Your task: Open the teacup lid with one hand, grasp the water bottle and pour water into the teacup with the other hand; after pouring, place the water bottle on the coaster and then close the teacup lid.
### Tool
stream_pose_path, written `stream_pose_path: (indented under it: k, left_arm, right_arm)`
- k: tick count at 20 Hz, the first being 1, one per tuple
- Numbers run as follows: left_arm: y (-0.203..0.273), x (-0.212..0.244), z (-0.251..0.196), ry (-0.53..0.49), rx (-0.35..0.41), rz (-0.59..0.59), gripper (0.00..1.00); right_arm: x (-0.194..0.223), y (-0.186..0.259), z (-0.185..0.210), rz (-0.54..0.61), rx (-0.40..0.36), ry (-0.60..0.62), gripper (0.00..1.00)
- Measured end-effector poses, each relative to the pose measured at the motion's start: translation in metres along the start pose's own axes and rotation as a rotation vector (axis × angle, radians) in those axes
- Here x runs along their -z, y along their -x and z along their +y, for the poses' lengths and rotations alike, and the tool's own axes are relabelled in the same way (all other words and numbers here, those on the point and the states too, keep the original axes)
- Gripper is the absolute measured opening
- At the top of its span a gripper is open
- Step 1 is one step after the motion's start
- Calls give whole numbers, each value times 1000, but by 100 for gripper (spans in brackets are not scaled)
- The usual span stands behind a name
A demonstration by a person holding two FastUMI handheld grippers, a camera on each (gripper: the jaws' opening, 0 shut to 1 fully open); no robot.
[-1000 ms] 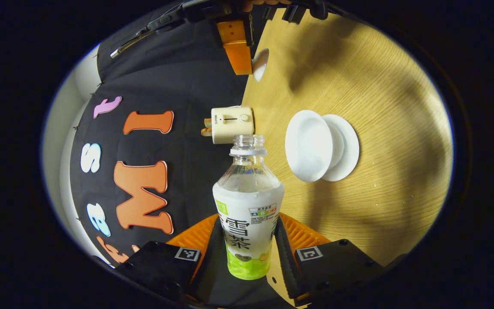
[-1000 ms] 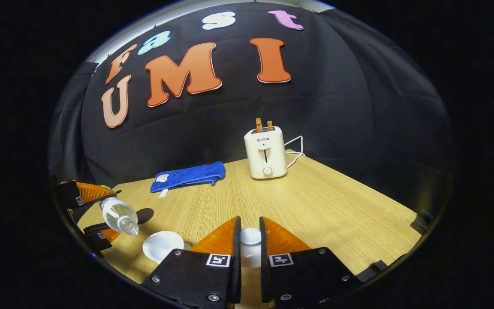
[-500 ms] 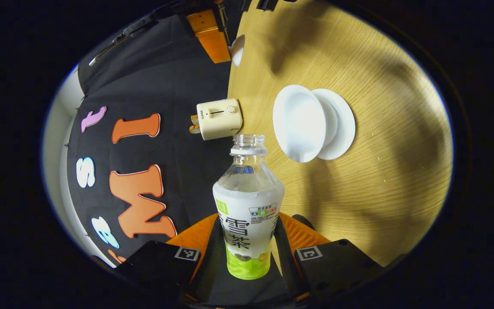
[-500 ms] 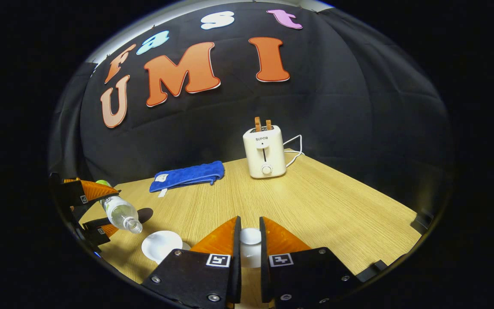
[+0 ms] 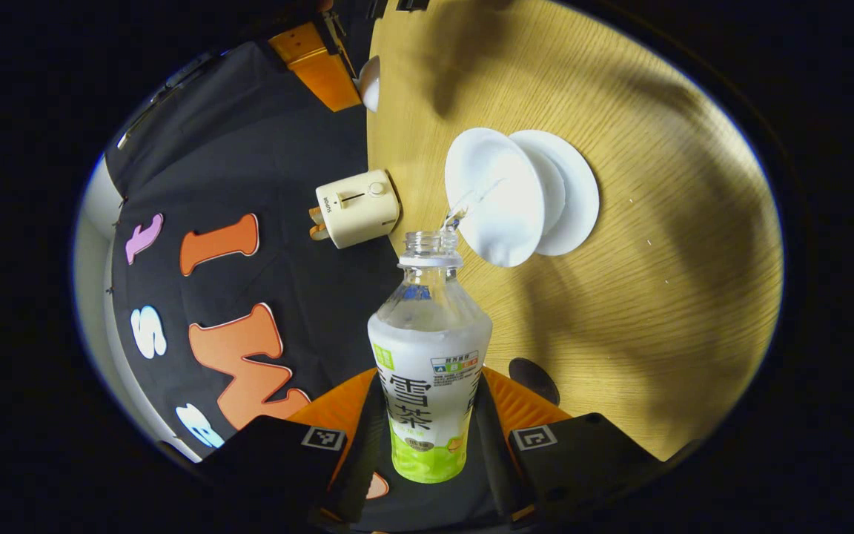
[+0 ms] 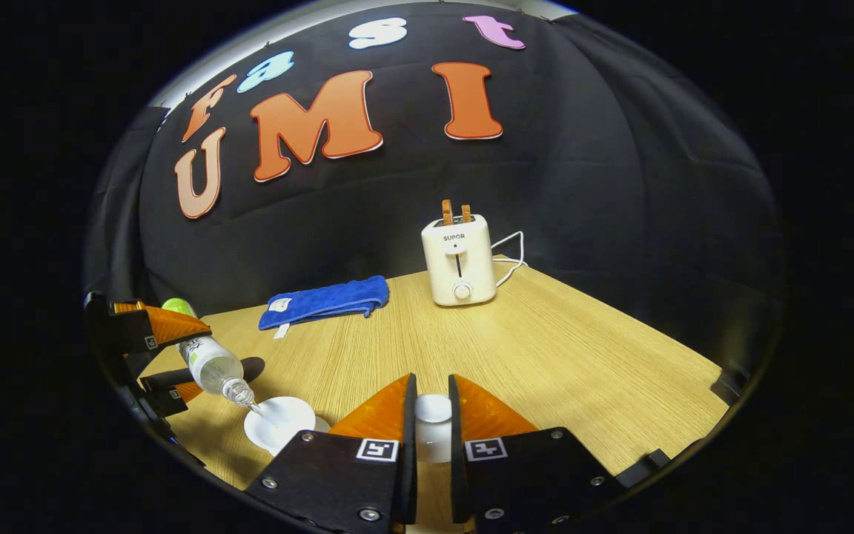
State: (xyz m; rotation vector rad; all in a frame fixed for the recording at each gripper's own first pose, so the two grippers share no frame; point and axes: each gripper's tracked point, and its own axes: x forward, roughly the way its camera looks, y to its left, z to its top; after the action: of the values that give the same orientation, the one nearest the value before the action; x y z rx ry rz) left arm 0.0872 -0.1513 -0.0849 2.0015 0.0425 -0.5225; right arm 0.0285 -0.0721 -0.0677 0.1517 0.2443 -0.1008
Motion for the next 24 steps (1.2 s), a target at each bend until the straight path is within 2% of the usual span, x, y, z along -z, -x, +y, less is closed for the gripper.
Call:
stream_pose_path:
  k: [7, 8, 14, 15, 17, 20, 21, 22, 24]
  left_arm:
    - [0, -1, 12, -85, -9, 2, 65]
    - [2, 0, 13, -96, -7, 3, 68]
    - [3, -1, 8, -86, 12, 2, 65]
    - [2, -3, 7, -72, 13, -6, 67]
    - [4, -9, 3, -28, 15, -30, 65]
    - [2, -10, -7, 99, 31, -40, 67]
    - [1, -8, -11, 146, 43, -37, 64]
    - [0, -9, -13, 193, 46, -39, 67]
    - [0, -11, -12, 283, 37, -40, 66]
  right_arm:
    - [0, 0, 2, 2, -13, -9, 18]
    - [1, 0, 1, 2, -12, -8, 18]
    - [2, -1, 0, 9, -8, -8, 18]
    - [2, -1, -1, 9, -7, -8, 18]
    - [2, -1, 0, 11, -8, -8, 18]
    - [3, -2, 1, 11, -9, -6, 18]
    - [3, -1, 1, 12, -9, -5, 18]
    - [3, -1, 1, 11, -9, -5, 18]
    - [3, -2, 1, 13, -9, -4, 18]
